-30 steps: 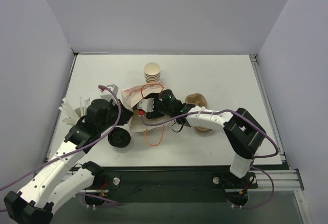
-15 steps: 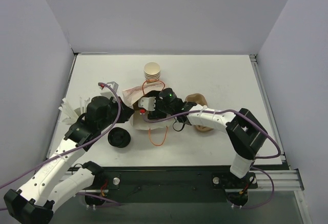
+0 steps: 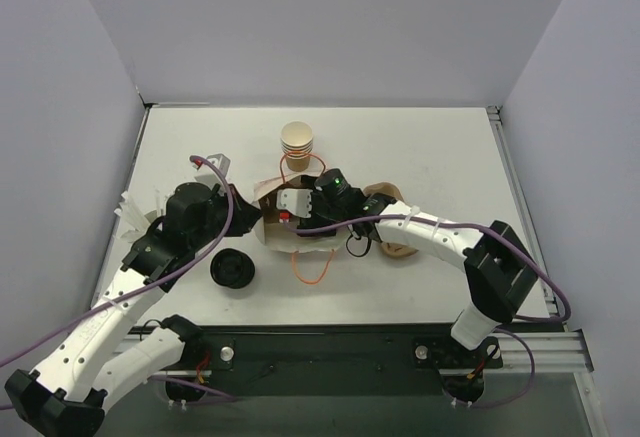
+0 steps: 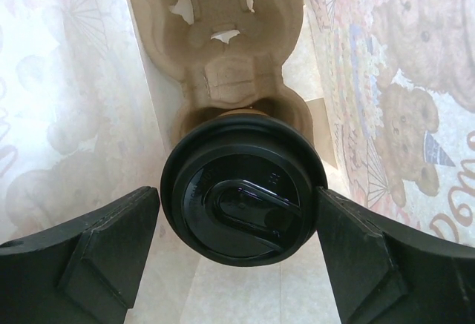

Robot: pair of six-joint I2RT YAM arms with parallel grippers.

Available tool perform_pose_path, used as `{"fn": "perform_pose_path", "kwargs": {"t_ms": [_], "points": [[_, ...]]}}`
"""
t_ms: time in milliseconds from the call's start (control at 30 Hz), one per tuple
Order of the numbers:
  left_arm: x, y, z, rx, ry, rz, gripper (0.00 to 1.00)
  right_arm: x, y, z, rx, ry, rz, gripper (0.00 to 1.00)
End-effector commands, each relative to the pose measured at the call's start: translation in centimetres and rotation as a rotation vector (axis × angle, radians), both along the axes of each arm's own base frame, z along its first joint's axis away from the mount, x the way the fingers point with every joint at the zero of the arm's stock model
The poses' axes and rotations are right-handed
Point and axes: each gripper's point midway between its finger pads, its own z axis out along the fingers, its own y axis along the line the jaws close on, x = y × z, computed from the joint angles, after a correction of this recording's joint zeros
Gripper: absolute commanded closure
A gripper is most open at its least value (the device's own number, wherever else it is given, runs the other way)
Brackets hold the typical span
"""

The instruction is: Pack the takeout coffee

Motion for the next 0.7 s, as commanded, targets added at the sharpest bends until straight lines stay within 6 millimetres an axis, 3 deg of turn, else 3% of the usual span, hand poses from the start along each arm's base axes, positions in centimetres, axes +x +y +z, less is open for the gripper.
{"fn": "perform_pose_path", "kwargs": {"t_ms": [0, 533, 633, 667], "points": [[0.1, 0.0, 2.1, -0.016, -0.013, -0.002, 1.00, 0.2, -2.4, 3.0, -0.019, -0.007, -0.103, 0.18], [-0.1, -0.5, 1.9, -0.009, 0.024, -0.022, 1.00, -0.8, -4.4, 4.8, -0.010, 0.047, -0.214, 0.24], [-0.1, -0.7, 2.0, -0.015, 0.031, -0.029, 1.00, -1.4, -4.5, 4.7, -0.021, 0.058, -0.209, 0.22], [-0.1, -0.7, 2.0, -0.015, 0.033, -0.028, 1.00, -1.5, -4.7, 4.6, -0.028, 0.058, -0.215, 0.18]]}}
